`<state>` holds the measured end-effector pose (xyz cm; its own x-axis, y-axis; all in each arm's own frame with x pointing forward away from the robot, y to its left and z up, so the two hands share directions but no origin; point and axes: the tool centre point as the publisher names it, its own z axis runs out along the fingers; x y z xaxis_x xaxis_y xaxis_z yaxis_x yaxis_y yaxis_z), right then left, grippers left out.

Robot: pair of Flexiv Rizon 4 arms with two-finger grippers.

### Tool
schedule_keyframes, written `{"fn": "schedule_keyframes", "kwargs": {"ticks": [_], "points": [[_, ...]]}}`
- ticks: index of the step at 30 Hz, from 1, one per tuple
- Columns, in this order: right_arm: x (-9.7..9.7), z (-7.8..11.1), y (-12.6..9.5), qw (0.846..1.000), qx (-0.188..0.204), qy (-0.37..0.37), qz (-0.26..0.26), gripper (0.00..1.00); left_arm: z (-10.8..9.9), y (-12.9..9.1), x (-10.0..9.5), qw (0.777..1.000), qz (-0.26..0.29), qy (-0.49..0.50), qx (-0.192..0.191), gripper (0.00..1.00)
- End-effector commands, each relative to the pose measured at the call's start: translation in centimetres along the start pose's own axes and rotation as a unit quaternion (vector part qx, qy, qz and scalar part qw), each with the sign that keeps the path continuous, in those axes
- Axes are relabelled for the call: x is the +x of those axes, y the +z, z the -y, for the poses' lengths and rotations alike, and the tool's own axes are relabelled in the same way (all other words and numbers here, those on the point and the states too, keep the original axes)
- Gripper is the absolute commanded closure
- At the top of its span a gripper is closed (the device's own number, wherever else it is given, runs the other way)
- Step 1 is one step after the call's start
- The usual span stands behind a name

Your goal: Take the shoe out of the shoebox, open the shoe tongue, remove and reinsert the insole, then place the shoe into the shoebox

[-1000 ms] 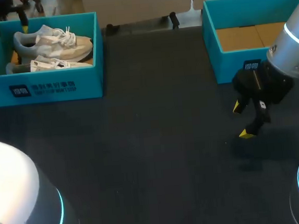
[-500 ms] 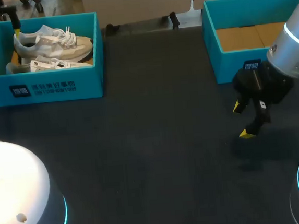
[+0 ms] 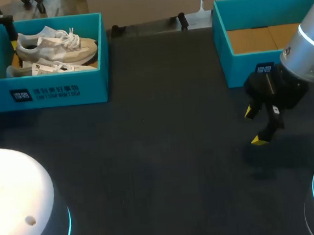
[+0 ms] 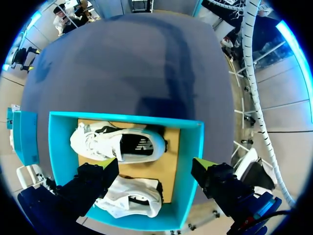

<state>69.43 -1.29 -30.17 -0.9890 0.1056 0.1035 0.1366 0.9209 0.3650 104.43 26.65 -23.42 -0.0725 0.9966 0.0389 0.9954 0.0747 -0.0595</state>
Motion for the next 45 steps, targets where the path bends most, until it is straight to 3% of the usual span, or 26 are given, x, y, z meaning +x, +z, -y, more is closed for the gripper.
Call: {"fn": "schedule_keyframes", "kwargs": {"ticks": [1, 5, 14, 29, 45], "points": [[0.1, 0.0, 0.0, 1.0, 0.002, 0.001, 0.001, 0.0, 0.6, 0.1, 0.0, 0.999, 0.0, 0.0, -0.037, 0.0], [0.1, 0.0, 0.0, 1.0, 0.002, 0.001, 0.001, 0.0, 0.6, 0.3, 0.0, 1.0, 0.0, 0.004, -0.028, 0.0], [0.1, 0.0, 0.0, 1.0, 0.002, 0.001, 0.001, 0.0, 0.5, 4.7, 0.1, 1.0, -0.019, -0.009, 0.0, 0.0], [0.1, 0.0, 0.0, 1.0, 0.002, 0.001, 0.001, 0.0, 0.4, 8.7, 0.9, 0.999, -0.019, -0.038, 0.022, 0.0], [0.1, 0.0, 0.0, 1.0, 0.002, 0.001, 0.001, 0.0, -0.1, 11.3, 0.9, 0.999, -0.021, -0.035, 0.033, 0.0]]}}
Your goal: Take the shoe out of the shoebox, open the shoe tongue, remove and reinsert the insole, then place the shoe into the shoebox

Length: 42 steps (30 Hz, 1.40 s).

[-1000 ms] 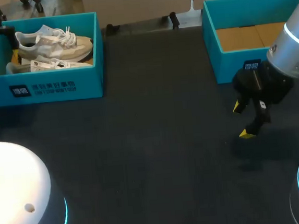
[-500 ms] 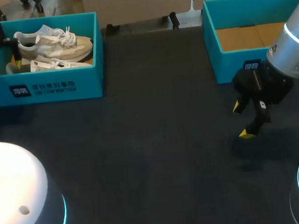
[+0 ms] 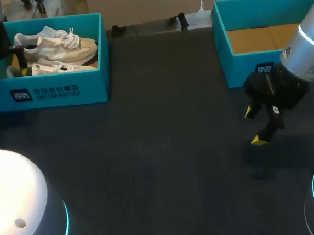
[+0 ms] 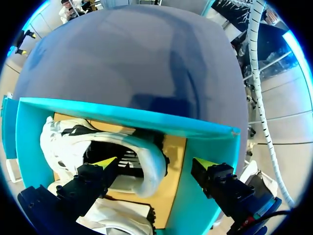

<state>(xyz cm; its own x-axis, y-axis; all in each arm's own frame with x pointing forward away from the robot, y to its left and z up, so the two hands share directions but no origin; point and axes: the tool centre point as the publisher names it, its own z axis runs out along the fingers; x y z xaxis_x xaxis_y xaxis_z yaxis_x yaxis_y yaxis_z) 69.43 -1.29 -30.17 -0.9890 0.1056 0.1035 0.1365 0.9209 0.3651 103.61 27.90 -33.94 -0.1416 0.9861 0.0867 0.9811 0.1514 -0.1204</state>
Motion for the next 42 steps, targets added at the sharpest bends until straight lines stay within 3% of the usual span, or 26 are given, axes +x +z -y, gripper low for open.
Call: {"fn": "schedule_keyframes", "kwargs": {"ticks": [1, 6, 10, 13, 23, 29, 37, 39, 40, 41, 42], "points": [[0.1, 0.0, 0.0, 1.0, 0.002, 0.001, 0.001, 0.0, -0.3, 0.9, -0.1, 1.0, 0.0, 0.003, 0.001, 0.0], [0.1, 0.0, 0.0, 1.0, 0.002, 0.001, 0.001, 0.0, -0.6, 1.8, -0.1, 1.0, 0.002, 0.006, 0.004, 0.02], [0.1, 0.0, 0.0, 1.0, 0.002, 0.001, 0.001, 0.0, -0.8, 2.3, -0.1, 1.0, 0.004, 0.01, 0.005, 0.13], [0.1, 0.0, 0.0, 1.0, 0.002, 0.001, 0.001, 0.0, -0.8, 2.8, -0.2, 1.0, 0.006, 0.013, 0.01, 0.15], [0.1, 0.0, 0.0, 1.0, 0.002, 0.001, 0.001, 0.0, -0.6, 3.6, 0.1, 1.0, 0.003, 0.022, 0.013, 0.15], [0.1, 0.0, 0.0, 1.0, 0.002, 0.001, 0.001, 0.0, -0.3, 4.0, 0.3, 0.999, 0.004, 0.03, 0.013, 0.37], [0.1, 0.0, 0.0, 1.0, 0.002, 0.001, 0.001, 0.0, -0.3, 4.7, 0.4, 0.999, -0.001, 0.036, 0.016, 0.33], [0.1, 0.0, 0.0, 1.0, 0.002, 0.001, 0.001, 0.0, -0.3, 4.8, 0.4, 0.999, -0.003, 0.036, 0.016, 0.42], [0.1, 0.0, 0.0, 1.0, 0.002, 0.001, 0.001, 0.0, -0.3, 4.9, 0.4, 0.999, -0.003, 0.037, 0.016, 0.58], [0.1, 0.0, 0.0, 1.0, 0.002, 0.001, 0.001, 0.0, -0.3, 4.9, 0.5, 0.999, -0.005, 0.036, 0.016, 0.66], [0.1, 0.0, 0.0, 1.0, 0.002, 0.001, 0.001, 0.0, -0.3, 5.0, 0.4, 0.999, -0.007, 0.036, 0.016, 0.96]]}}
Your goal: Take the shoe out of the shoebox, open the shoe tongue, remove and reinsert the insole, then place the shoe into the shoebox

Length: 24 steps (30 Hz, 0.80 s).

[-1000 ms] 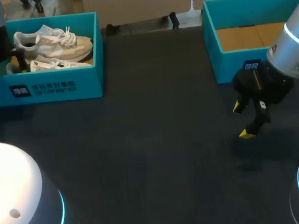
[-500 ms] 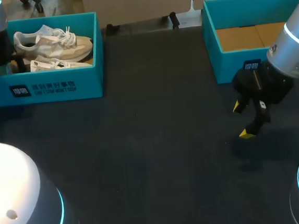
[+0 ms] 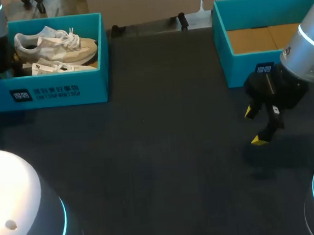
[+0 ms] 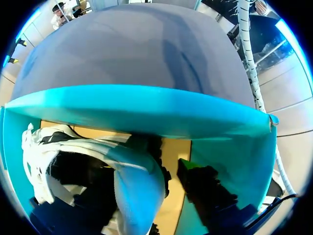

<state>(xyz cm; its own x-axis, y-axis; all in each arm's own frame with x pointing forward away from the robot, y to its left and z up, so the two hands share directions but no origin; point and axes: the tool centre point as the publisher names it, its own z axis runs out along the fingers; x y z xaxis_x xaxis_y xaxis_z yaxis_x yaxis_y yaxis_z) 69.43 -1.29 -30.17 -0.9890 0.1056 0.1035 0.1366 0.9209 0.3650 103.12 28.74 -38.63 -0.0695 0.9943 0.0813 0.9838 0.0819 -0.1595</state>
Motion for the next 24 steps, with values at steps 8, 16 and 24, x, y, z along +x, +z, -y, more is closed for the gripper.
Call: {"fn": "schedule_keyframes", "kwargs": {"ticks": [8, 16, 24], "points": [[0.1, 0.0, 0.0, 1.0, 0.002, 0.001, 0.001, 0.0, -0.1, 0.2, 0.2, 1.0, -0.009, 0.002, -0.002, 1.0], [0.1, 0.0, 0.0, 1.0, 0.002, 0.001, 0.001, 0.0, -0.4, -0.4, 1.1, 1.0, -0.005, -0.001, -0.002, 1.0], [0.1, 0.0, 0.0, 1.0, 0.002, 0.001, 0.001, 0.0, -0.8, -1.4, 1.8, 1.0, -0.001, -0.018, -0.003, 1.0]]}}
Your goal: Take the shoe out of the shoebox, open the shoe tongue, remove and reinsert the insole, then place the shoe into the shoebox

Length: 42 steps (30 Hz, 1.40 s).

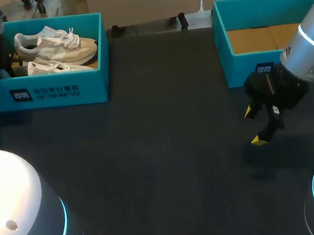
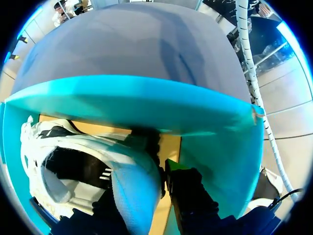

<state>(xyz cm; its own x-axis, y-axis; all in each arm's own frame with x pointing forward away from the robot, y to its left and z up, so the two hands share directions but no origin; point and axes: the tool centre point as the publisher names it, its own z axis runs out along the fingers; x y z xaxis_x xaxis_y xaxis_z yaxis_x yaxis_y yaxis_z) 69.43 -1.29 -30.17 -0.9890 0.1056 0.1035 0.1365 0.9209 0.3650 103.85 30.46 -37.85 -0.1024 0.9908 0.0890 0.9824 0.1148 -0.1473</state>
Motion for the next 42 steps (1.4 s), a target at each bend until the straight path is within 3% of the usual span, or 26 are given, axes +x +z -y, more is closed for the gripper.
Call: {"fn": "schedule_keyframes", "kwargs": {"ticks": [1, 12, 19, 27, 42], "points": [[0.1, 0.0, 0.0, 1.0, 0.002, 0.001, 0.001, 0.0, 0.0, -0.7, -0.1, 1.0, 0.0, -0.004, 0.003, 1.0], [0.1, 0.0, 0.0, 1.0, 0.002, 0.001, 0.001, 0.0, -0.4, -1.7, -0.7, 1.0, 0.011, -0.026, 0.008, 1.0], [0.1, 0.0, 0.0, 1.0, 0.002, 0.001, 0.001, 0.0, -0.4, -3.6, -0.2, 0.999, 0.02, -0.035, 0.0, 1.0], [0.1, 0.0, 0.0, 1.0, 0.002, 0.001, 0.001, 0.0, -0.7, -6.6, 0.6, 0.999, 0.022, -0.044, -0.018, 1.0], [0.1, 0.0, 0.0, 1.0, 0.002, 0.001, 0.001, 0.0, 1.9, -15.4, 1.0, 0.997, 0.02, -0.048, -0.063, 1.0]]}}
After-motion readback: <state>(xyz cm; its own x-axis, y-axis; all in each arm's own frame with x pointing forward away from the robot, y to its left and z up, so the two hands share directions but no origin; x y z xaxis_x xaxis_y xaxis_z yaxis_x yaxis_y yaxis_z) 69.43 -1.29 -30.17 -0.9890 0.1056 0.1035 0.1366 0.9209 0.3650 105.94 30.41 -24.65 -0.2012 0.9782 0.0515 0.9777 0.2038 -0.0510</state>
